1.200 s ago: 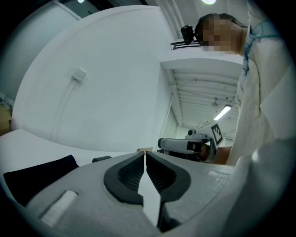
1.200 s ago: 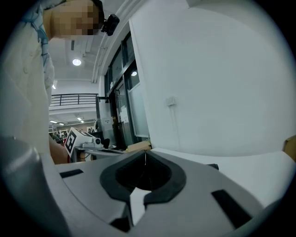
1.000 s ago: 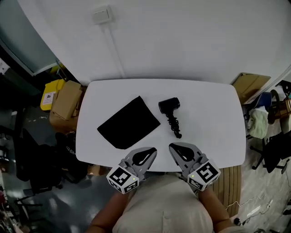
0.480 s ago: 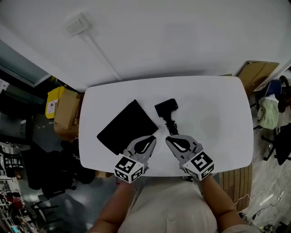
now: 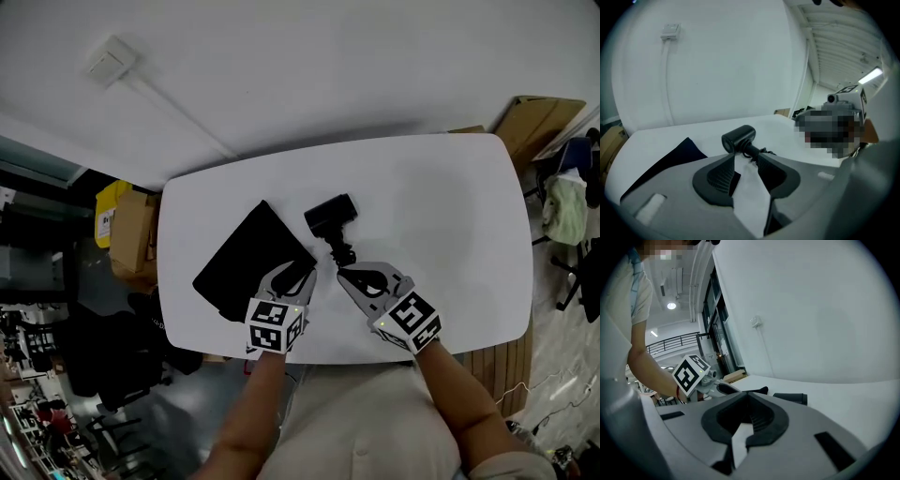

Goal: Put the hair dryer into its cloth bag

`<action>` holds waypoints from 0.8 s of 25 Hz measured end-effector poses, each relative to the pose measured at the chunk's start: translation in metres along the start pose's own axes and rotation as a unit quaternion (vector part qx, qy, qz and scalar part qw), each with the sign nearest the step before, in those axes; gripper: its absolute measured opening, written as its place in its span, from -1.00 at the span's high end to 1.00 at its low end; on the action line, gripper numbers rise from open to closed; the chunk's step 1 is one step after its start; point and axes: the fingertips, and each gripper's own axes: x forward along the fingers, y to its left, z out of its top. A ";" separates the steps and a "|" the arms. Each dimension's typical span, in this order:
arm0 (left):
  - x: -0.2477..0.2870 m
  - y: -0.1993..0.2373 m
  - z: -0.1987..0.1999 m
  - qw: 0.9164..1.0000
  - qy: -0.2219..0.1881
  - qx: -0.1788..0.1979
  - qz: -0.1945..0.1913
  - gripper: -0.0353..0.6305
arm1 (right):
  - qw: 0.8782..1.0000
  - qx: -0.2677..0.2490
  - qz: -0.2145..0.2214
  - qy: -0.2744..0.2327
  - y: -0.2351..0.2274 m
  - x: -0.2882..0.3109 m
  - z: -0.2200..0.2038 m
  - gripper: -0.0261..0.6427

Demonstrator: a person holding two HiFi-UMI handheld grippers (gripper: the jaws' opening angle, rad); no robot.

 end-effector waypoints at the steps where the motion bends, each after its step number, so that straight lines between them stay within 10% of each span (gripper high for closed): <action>1: 0.005 0.004 -0.003 1.000 0.007 -0.006 0.010 0.47 | 1.000 0.000 0.004 0.003 -0.002 0.001 -0.002 0.87; 20: 0.067 0.064 -0.045 0.980 0.146 -0.082 0.110 0.33 | 0.999 0.037 0.013 0.017 -0.025 0.024 -0.018 0.87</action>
